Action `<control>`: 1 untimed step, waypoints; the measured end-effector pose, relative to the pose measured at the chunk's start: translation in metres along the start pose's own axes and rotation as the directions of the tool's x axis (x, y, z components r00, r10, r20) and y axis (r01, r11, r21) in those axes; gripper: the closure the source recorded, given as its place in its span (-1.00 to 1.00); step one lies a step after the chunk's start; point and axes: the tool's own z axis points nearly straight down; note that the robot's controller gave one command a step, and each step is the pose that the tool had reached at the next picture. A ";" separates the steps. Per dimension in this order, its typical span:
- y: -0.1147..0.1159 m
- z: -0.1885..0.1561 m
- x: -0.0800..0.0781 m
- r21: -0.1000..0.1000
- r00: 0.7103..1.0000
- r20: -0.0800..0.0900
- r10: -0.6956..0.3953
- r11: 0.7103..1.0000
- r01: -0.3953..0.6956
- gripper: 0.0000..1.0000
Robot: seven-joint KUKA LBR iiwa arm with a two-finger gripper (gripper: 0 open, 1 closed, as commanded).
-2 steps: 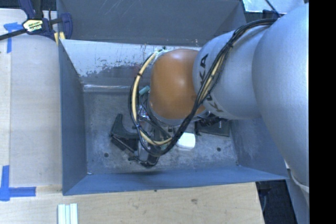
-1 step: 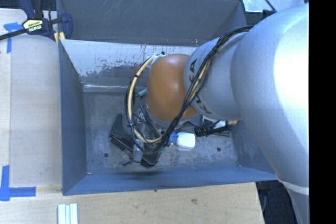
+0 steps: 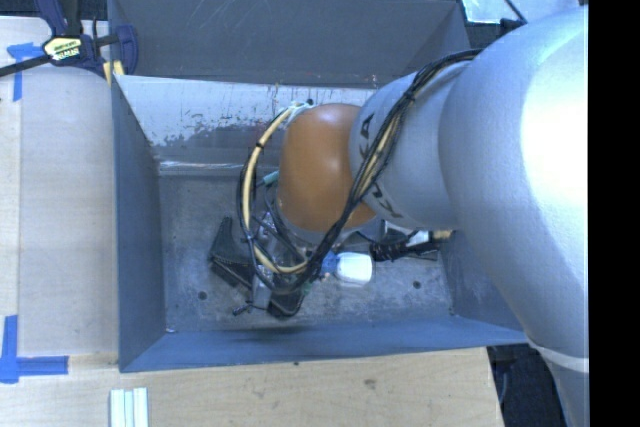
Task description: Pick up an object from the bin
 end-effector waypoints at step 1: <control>-0.018 -0.091 -0.005 -0.001 1.000 0.029 -0.009 1.000 0.009 1.00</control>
Offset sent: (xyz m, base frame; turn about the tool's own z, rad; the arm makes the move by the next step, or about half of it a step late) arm 0.0024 -0.0179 0.0886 -0.0100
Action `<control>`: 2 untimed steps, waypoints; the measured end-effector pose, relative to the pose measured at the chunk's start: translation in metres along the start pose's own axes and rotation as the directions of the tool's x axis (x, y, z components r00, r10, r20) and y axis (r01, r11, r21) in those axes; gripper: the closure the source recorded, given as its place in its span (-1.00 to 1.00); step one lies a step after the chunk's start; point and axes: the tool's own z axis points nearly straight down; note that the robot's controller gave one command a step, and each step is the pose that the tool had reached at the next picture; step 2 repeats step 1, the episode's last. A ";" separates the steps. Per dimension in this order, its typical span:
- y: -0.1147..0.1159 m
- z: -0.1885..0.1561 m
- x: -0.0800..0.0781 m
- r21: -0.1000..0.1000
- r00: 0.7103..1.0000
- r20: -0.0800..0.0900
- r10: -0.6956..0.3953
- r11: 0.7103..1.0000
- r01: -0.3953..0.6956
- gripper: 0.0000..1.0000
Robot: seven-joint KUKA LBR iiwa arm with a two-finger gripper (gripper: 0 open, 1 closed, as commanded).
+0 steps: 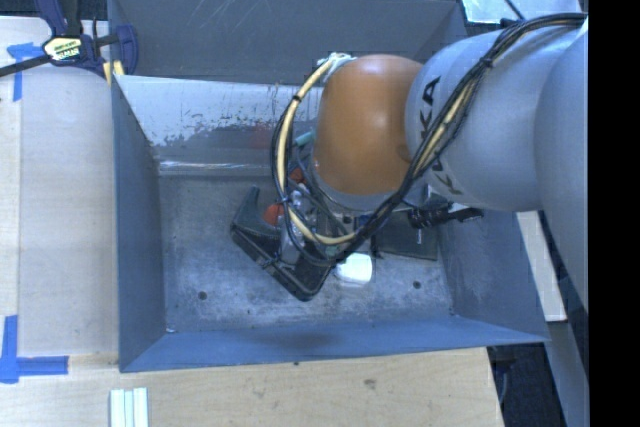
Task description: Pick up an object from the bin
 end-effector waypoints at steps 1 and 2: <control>-0.026 -0.092 0.029 0.000 0.996 -0.001 -0.091 0.996 0.091 1.00; -0.026 -0.092 0.029 0.000 0.996 -0.001 -0.091 0.996 0.091 1.00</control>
Offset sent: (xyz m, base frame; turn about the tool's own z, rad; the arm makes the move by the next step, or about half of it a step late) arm -0.0337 -0.0180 0.0899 -0.0916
